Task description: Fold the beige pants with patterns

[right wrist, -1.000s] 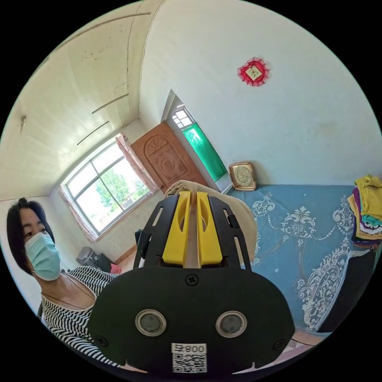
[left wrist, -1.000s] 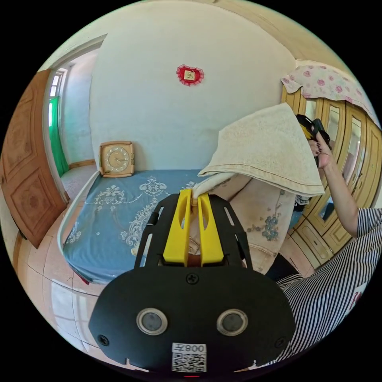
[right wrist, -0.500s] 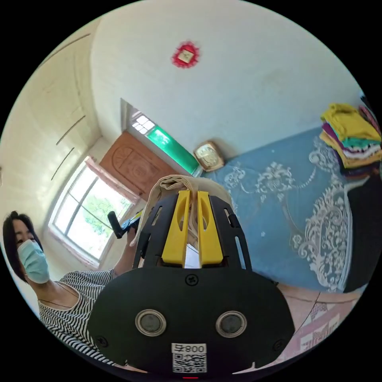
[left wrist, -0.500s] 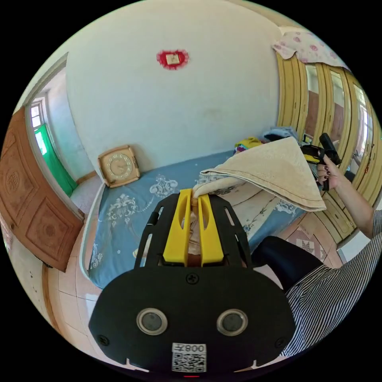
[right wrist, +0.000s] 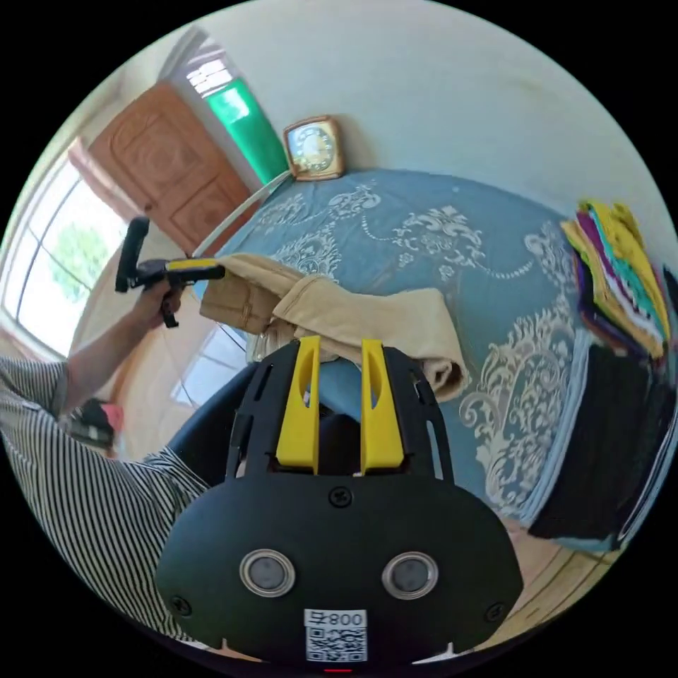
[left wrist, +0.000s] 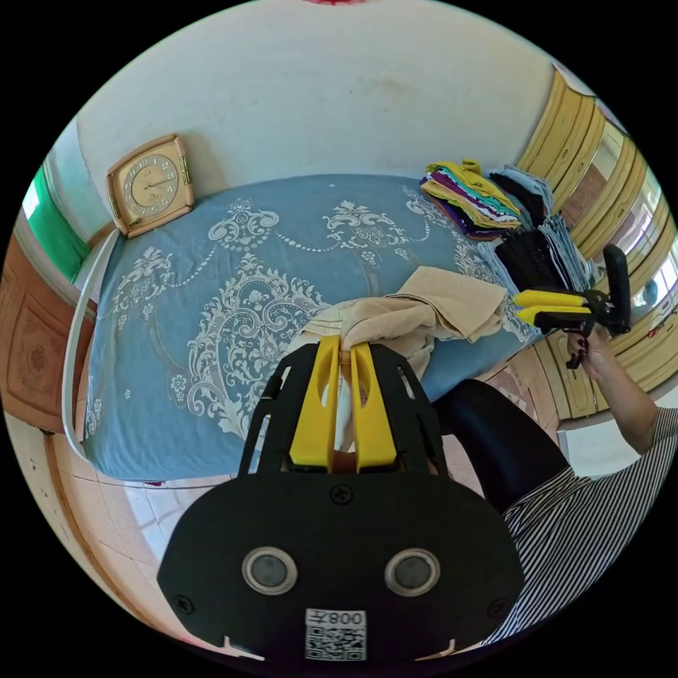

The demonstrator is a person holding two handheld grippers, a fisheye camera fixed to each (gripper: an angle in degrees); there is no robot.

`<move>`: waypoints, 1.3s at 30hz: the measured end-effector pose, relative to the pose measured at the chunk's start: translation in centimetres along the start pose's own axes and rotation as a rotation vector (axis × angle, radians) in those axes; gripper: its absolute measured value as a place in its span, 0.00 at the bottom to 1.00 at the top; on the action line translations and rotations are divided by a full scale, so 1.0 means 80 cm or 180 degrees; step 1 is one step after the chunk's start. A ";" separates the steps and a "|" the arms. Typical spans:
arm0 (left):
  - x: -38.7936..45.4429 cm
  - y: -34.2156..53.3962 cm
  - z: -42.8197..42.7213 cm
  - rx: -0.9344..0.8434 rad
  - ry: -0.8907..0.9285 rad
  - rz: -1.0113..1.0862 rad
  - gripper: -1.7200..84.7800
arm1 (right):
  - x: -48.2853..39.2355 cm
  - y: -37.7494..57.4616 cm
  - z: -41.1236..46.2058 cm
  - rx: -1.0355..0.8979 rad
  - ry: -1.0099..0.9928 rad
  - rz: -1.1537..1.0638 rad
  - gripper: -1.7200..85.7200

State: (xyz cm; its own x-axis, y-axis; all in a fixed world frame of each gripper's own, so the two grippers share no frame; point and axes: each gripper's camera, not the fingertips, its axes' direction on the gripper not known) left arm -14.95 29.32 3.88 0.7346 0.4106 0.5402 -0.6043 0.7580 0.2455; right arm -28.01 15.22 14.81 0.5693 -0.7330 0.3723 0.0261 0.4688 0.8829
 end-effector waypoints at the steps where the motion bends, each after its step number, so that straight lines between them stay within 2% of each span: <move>1: -0.005 -0.002 0.000 0.0002 0.0008 -0.0002 0.03 | -0.016 -0.007 0.013 -0.0089 0.0254 -0.0293 0.16; 5: -0.025 -0.010 0.001 0.0005 0.0088 -0.0060 0.03 | -0.037 -0.004 0.058 -0.0471 0.0571 -0.1154 0.17; 10: -0.045 -0.017 0.001 -0.0001 0.0104 -0.0055 0.03 | -0.013 0.010 0.065 -0.0588 0.0619 -0.1412 0.14; 13: -0.060 -0.019 -0.002 0.0012 0.0112 -0.0091 0.03 | 0.024 0.015 0.040 -0.0445 0.0567 -0.1149 0.10; 21: -0.090 -0.016 -0.049 0.0207 0.0050 -0.0034 0.03 | 0.162 0.035 -0.096 0.0040 -0.0129 -0.0305 0.06; 26: -0.119 0.002 -0.138 0.0704 -0.0113 -0.0093 0.03 | 0.257 0.070 -0.247 0.0892 -0.0453 0.0262 0.05; 32: -0.165 0.020 -0.263 0.1449 -0.0515 -0.0191 0.04 | 0.337 0.134 -0.427 0.1965 -0.0398 0.0611 0.05; 35: -0.209 -0.003 -0.297 0.1616 -0.0726 -0.0413 0.05 | 0.376 0.153 -0.483 0.2361 -0.0300 0.0778 0.05; 39: -0.296 -0.094 -0.277 0.1307 -0.1009 -0.0762 0.07 | 0.461 0.108 -0.476 0.2052 -0.0121 0.1101 0.06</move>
State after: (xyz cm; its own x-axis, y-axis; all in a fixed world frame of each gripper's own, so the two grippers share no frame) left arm -20.99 25.13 -28.56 0.7754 0.0316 0.6307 -0.5495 0.5259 0.6492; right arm 24.51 11.04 25.27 0.4282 -0.6176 0.6597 -0.6454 0.3020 0.7016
